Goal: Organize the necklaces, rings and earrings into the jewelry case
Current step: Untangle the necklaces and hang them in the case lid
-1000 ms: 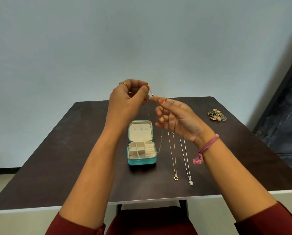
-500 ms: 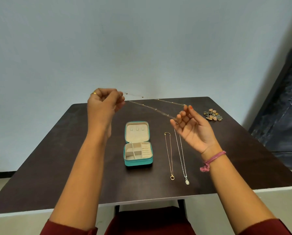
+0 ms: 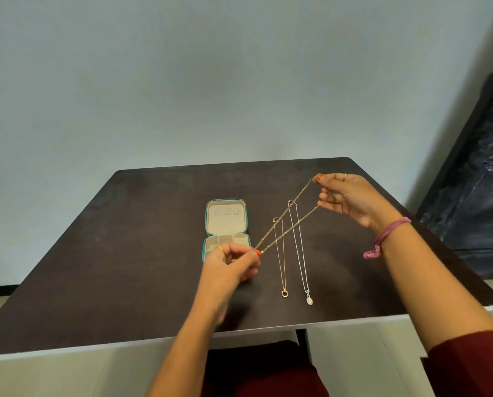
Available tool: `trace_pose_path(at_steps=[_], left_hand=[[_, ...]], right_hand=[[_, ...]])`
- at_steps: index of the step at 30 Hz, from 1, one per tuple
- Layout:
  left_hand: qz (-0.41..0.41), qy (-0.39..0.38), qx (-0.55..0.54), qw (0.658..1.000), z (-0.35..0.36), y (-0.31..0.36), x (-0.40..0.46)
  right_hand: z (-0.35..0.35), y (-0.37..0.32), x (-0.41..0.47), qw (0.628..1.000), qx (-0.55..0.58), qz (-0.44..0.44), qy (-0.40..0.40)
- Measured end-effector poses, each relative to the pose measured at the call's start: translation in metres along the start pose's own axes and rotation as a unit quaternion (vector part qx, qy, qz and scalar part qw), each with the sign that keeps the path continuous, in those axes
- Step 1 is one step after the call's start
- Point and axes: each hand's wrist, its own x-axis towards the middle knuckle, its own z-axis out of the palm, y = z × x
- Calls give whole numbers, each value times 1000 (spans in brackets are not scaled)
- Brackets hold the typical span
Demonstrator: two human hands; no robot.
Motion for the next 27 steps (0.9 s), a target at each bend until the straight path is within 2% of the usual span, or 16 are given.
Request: trace_pose_path(at_steps=[4, 10, 17, 22, 27], left_hand=[[-18, -25, 8, 999, 17, -19, -13], [-20, -13, -18, 1000, 46, -34, -30], [-11, -11, -2, 1000, 80, -50, -44], [20, -25, 118, 992, 90, -62, -42], [59, -61, 265, 961, 101, -69, -36]], right_hand=[[-11, 7, 6, 994, -103, -21, 23], [-23, 17, 9, 983, -163, -65, 55], [-33, 31, 19, 957, -249, -130, 70], [-39, 47, 37, 926, -348, -144, 25], [-40, 68, 53, 900, -416, -133, 6]])
